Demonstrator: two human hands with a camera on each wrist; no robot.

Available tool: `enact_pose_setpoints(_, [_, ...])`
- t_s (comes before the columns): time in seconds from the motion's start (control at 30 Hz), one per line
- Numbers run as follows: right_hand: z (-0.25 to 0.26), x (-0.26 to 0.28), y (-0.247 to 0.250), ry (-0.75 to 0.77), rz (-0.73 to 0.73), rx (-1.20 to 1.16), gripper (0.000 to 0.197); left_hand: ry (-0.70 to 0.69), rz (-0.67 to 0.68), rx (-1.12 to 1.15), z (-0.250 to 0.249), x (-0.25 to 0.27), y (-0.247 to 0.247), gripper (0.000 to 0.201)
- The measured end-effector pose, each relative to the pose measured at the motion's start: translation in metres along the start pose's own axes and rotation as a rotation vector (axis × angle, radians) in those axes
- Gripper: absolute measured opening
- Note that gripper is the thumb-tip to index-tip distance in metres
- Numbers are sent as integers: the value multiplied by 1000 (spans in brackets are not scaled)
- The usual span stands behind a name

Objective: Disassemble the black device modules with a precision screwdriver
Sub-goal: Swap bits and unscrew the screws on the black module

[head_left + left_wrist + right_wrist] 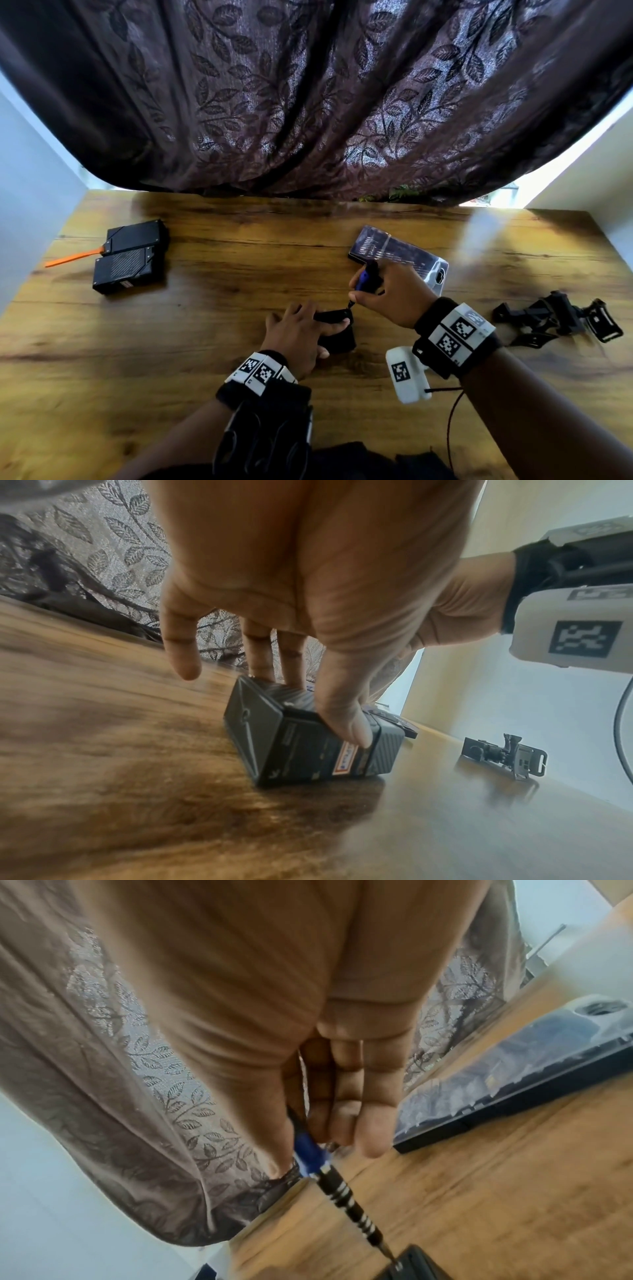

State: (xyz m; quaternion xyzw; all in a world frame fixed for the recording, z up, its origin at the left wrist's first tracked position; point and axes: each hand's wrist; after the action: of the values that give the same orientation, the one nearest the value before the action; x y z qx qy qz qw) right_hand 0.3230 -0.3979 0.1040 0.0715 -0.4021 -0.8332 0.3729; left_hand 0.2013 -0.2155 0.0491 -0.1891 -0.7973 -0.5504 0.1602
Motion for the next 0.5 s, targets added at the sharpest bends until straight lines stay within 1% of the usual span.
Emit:
enact_pose_setpoints(0.1, [-5,-3,-9,46,43,1,17,0,-6,-4,0,-1,-1,70])
enact_pose_setpoints(0.13, [-6,-5,-12,40,41,20,17,1,-7,-7,0,-1,-1,70])
enact_pose_setpoints(0.2, [-5,-8,-15,-8,4,79,14,2,-12,-11,0,0,-1,70])
enact_pose_setpoints(0.23, [-6,-9,-16,-19,-23,105,18,2,-12,-12,1,0,-1,69])
enact_pose_setpoints(0.33, [-4,-8,-19,14,-77,90,31,-2,-13,-12,1,0,-1,69])
enact_pose_setpoints(0.37, [-4,-7,-21,36,-81,72,31,-3,-12,-11,1,-1,-1,69])
enact_pose_setpoints(0.43, [-5,-7,-24,75,-52,36,20,-3,-13,-5,2,-1,-1,69])
enact_pose_setpoints(0.5, [-7,-7,-26,81,6,-6,10,-3,-20,5,2,-1,-1,70])
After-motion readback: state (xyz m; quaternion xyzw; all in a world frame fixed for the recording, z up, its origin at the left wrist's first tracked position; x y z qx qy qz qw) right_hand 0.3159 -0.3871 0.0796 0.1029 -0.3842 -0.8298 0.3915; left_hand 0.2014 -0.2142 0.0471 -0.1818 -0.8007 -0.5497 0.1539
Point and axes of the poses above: each hand's wrist, its own x-axis away from the middle knuckle, its own y-axis out of the back of the hand, z = x × y, and after that the axes turned 5 degrees about z, right-handed
